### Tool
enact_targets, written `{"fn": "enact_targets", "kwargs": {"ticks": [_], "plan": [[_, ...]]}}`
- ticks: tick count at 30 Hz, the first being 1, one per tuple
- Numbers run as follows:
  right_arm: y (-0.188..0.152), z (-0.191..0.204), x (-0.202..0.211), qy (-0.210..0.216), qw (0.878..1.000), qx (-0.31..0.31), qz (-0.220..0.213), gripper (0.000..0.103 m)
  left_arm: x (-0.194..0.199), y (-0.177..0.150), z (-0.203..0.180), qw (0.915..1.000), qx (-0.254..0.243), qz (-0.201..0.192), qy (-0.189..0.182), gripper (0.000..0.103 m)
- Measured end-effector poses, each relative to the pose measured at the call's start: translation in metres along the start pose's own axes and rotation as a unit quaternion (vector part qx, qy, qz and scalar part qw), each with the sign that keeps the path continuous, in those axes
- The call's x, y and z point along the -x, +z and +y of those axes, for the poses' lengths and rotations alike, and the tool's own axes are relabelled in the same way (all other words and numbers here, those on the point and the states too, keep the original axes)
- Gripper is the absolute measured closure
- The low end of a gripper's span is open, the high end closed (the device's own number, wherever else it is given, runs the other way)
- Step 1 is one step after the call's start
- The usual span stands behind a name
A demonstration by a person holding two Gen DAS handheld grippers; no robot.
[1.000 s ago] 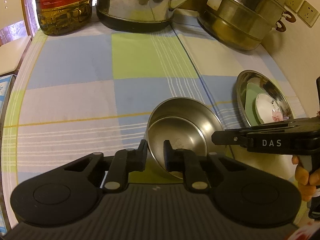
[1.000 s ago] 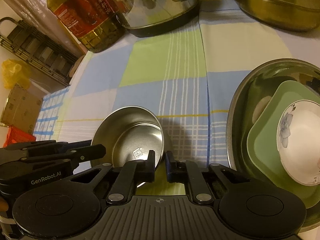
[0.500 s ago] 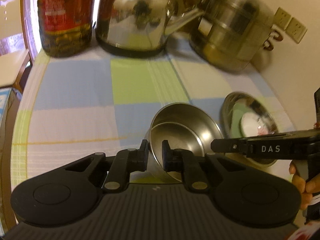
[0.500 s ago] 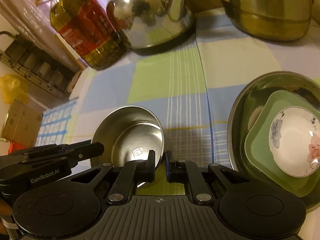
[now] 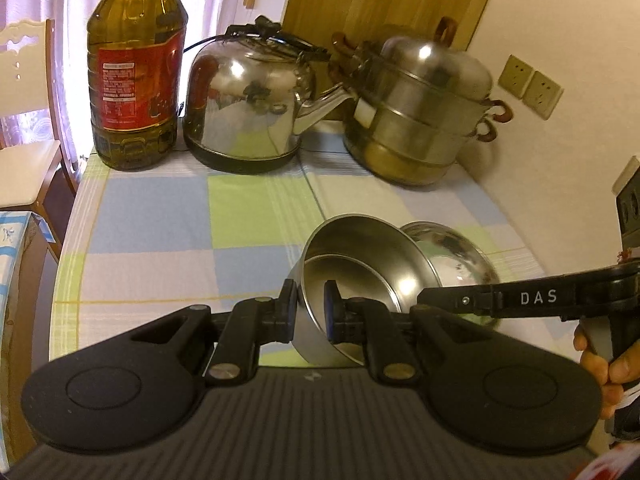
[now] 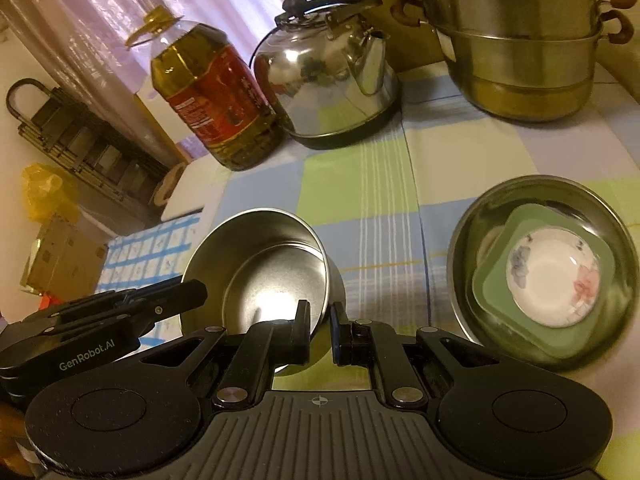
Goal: Organize plates and bowls
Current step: 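Carry the steel pot with the right tool onto the cream bowl and release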
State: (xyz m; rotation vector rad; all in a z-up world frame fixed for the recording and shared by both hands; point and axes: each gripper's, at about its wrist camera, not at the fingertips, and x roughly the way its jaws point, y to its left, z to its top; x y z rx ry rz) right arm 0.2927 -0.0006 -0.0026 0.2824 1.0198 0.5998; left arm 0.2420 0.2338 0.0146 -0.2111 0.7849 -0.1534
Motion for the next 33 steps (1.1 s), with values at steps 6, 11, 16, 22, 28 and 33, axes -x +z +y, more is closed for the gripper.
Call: {"fn": "enact_targets", "kwargs": {"ticks": [6, 11, 16, 22, 28, 33], "plan": [[-0.019, -0.006, 0.030, 0.014, 1.000, -0.008, -0.001, 0.093, 0.024, -0.016, -0.023, 1.0000, 0.000, -0.006, -0.002, 0.091], [-0.033, -0.012, 0.047, 0.019, 1.000, -0.006, 0.001, 0.093, 0.034, -0.032, -0.038, 1.0000, 0.006, -0.001, 0.000, 0.091], [-0.045, -0.019, 0.057, 0.022, 1.000, -0.006, 0.007, 0.093, 0.040, -0.046, -0.050, 1.0000, 0.008, 0.002, 0.004, 0.091], [-0.059, -0.027, 0.060, 0.024, 1.000, -0.006, 0.018, 0.093, 0.043, -0.061, -0.057, 0.9998, 0.015, 0.008, 0.007, 0.091], [-0.067, -0.033, 0.060, 0.023, 0.999, -0.003, 0.028, 0.093, 0.037, -0.071, -0.061, 0.9995, 0.020, 0.018, 0.013, 0.091], [-0.069, -0.038, 0.055, 0.023, 0.999, -0.002, 0.037, 0.093, 0.032, -0.076, -0.061, 0.9992, 0.026, 0.023, 0.017, 0.091]]}}
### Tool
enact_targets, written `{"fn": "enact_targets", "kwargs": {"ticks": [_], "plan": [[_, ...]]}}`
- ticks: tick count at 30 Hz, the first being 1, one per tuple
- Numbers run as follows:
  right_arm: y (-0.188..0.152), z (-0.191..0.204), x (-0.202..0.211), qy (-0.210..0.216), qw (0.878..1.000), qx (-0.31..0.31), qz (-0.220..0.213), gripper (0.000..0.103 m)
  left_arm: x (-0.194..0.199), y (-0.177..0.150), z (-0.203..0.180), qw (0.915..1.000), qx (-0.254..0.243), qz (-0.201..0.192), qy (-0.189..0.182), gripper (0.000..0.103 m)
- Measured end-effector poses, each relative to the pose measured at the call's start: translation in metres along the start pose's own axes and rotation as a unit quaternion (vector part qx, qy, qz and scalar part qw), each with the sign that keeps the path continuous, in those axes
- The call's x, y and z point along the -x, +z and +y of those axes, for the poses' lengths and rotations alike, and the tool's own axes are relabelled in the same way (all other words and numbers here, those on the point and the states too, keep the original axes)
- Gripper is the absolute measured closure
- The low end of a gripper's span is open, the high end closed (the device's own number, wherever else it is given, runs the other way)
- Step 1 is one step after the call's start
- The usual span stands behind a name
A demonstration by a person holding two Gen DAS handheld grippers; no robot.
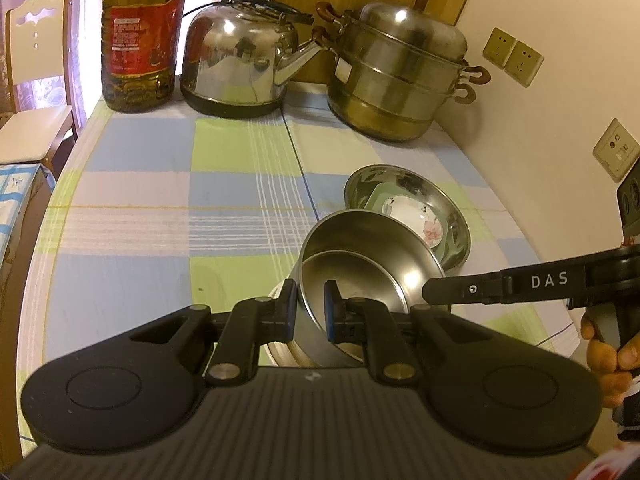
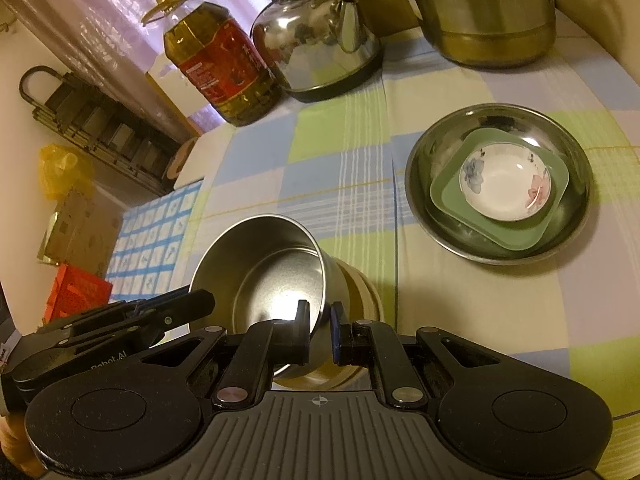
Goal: Organize plates and bowls
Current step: 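Carry the steel pot with the right tool onto the cream bowl and release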
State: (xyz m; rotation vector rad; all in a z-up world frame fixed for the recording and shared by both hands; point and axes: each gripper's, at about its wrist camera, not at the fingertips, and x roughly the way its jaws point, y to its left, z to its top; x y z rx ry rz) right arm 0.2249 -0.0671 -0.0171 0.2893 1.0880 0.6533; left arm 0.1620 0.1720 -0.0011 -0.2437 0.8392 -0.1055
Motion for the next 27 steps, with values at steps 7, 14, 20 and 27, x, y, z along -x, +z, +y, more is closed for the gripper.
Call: {"fn": "enact_targets", "kwargs": {"ticks": [7, 14, 20, 27], "plan": [[-0.004, -0.004, -0.007, -0.001, 1.000, 0.002, 0.010, 0.093, -0.007, -0.005, 0.000, 0.9999, 0.006, 0.007, 0.005, 0.091], [-0.004, -0.008, -0.013, -0.002, 1.000, 0.003, 0.019, 0.093, -0.013, -0.007, 0.001, 0.9998, 0.010, 0.015, 0.008, 0.091], [-0.004, -0.012, -0.019, -0.004, 1.000, 0.003, 0.023, 0.093, -0.021, -0.008, 0.001, 0.9995, 0.012, 0.025, 0.011, 0.091], [-0.006, -0.017, -0.025, -0.002, 1.000, 0.001, 0.026, 0.093, -0.027, -0.010, 0.002, 0.9993, 0.013, 0.033, 0.016, 0.091]]}}
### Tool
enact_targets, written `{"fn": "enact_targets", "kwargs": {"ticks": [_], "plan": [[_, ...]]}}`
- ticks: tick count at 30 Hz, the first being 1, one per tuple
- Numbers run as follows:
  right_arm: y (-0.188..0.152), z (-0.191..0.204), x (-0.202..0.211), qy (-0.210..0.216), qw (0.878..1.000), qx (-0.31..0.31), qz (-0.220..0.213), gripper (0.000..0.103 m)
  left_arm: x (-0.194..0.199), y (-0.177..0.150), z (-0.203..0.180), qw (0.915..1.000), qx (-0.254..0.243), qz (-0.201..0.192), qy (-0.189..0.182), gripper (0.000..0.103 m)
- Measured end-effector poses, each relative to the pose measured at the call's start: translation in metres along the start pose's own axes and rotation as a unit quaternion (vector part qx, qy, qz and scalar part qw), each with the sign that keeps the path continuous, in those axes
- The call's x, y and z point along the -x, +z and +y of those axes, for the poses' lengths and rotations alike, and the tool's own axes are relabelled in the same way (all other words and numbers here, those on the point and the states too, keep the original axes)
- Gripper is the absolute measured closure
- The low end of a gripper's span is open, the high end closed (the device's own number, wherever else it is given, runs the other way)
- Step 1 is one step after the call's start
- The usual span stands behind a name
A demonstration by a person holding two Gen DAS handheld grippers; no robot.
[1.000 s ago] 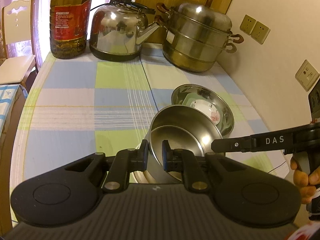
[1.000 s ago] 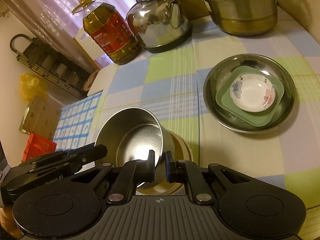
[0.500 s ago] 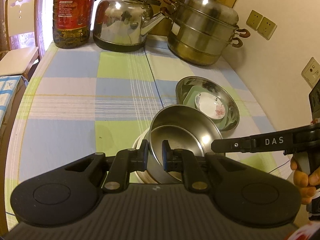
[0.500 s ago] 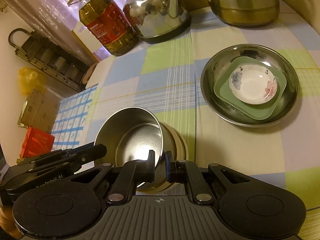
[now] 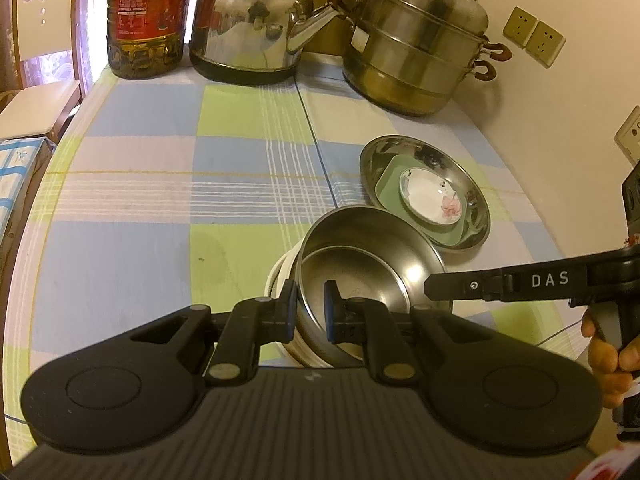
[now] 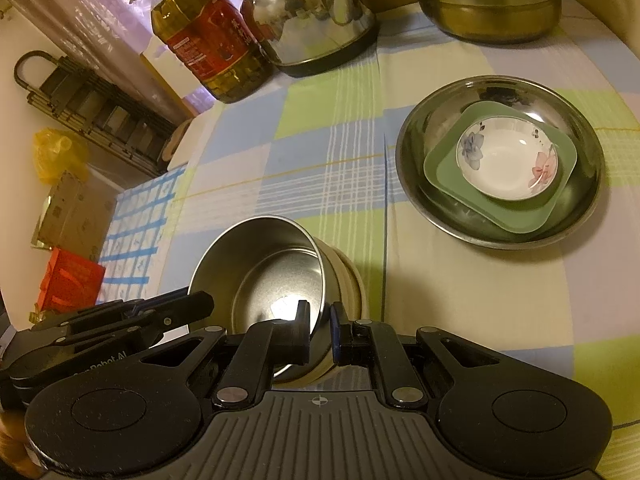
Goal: Organize plates and bowls
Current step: 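Carry the steel pot with the right tool onto the cream bowl and release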
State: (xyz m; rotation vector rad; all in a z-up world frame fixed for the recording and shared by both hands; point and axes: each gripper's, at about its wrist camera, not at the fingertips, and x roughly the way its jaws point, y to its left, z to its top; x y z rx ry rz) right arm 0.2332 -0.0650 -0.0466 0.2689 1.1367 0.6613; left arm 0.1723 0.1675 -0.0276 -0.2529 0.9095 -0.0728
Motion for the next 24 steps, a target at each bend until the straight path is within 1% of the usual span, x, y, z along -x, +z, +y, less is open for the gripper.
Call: {"fn": "enact_targets", "kwargs": {"ticks": [5, 14, 24], "plan": [[0.000, -0.001, -0.003, 0.004, 1.000, -0.005, 0.000, 0.093, -0.004, 0.000, 0.000, 1.0000, 0.004, 0.005, 0.004, 0.091], [0.000, -0.003, 0.001, 0.004, 1.000, -0.001, -0.006, 0.093, 0.002, -0.001, -0.005, 1.0000, 0.000, -0.005, 0.008, 0.090], [-0.008, -0.005, 0.014, 0.008, 1.000, 0.004, -0.018, 0.092, 0.019, -0.006, -0.013, 0.9997, 0.008, -0.019, 0.013, 0.090]]}}
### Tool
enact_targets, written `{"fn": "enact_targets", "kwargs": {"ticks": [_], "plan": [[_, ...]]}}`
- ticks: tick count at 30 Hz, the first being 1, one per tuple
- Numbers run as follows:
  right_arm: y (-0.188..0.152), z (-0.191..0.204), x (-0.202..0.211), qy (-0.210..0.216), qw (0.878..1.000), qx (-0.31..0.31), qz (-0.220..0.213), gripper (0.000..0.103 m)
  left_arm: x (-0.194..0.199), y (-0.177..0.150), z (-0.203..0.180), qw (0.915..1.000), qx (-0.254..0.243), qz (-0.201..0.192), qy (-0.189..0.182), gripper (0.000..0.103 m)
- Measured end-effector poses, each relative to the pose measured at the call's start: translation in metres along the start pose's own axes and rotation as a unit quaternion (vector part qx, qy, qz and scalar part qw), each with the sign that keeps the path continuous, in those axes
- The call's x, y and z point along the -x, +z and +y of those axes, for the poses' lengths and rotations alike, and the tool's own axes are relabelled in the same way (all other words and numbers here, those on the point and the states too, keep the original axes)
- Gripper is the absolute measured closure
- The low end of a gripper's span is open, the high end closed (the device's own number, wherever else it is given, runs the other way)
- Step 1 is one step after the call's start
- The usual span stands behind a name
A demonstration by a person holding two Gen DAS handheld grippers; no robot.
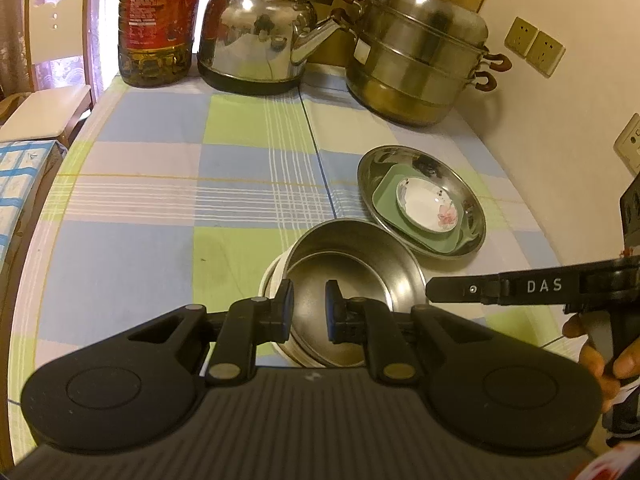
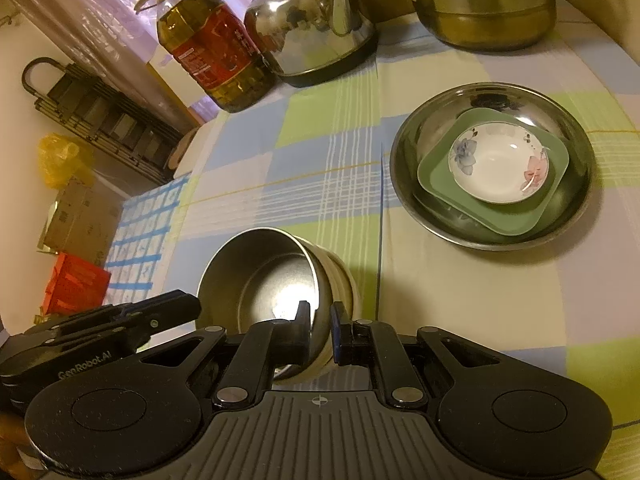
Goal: Organize plates and bowls
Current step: 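Carry the steel pot with the right tool onto the cream bowl and release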
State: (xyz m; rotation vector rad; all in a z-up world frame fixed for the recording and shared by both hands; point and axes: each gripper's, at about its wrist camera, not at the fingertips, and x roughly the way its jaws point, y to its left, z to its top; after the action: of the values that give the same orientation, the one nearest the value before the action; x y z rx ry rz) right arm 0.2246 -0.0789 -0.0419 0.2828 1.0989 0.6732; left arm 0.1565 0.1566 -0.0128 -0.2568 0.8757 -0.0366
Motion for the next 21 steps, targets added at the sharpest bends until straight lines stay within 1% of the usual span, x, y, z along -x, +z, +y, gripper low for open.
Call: {"fn": "enact_targets", "kwargs": {"ticks": [5, 6, 7, 8, 9, 10, 17, 21], "plan": [[-0.008, 0.000, 0.010, 0.006, 1.000, 0.006, -0.011, 0.090, 0.015, -0.006, -0.007, 0.9999, 0.002, -0.010, 0.006, 0.087], [-0.010, 0.001, 0.013, 0.007, 1.000, 0.008, -0.013, 0.085, 0.018, -0.008, -0.008, 0.9999, 0.004, -0.011, 0.007, 0.086], [-0.012, 0.001, 0.015, 0.006, 1.000, 0.009, -0.016, 0.075, 0.021, -0.009, -0.010, 0.9999, 0.005, -0.010, 0.009, 0.083], [-0.014, 0.002, 0.018, 0.005, 1.000, 0.012, -0.019, 0.070, 0.024, -0.011, -0.011, 0.9999, 0.007, -0.011, 0.010, 0.082], [-0.016, 0.002, 0.021, 0.004, 1.000, 0.014, -0.023, 0.062, 0.027, -0.014, -0.012, 0.9998, 0.009, -0.013, 0.012, 0.080], [-0.019, 0.002, 0.023, 0.005, 1.000, 0.015, -0.026, 0.060, 0.030, -0.016, -0.013, 0.9998, 0.010, -0.013, 0.013, 0.080], [-0.040, 0.004, 0.043, 0.008, 0.999, 0.026, -0.039, 0.057, 0.048, -0.034, -0.022, 0.9995, 0.019, -0.011, 0.025, 0.080], [-0.055, 0.005, 0.055, 0.001, 0.998, 0.035, -0.049, 0.050, 0.054, -0.045, -0.030, 0.9995, 0.018, -0.008, 0.027, 0.080]]}}
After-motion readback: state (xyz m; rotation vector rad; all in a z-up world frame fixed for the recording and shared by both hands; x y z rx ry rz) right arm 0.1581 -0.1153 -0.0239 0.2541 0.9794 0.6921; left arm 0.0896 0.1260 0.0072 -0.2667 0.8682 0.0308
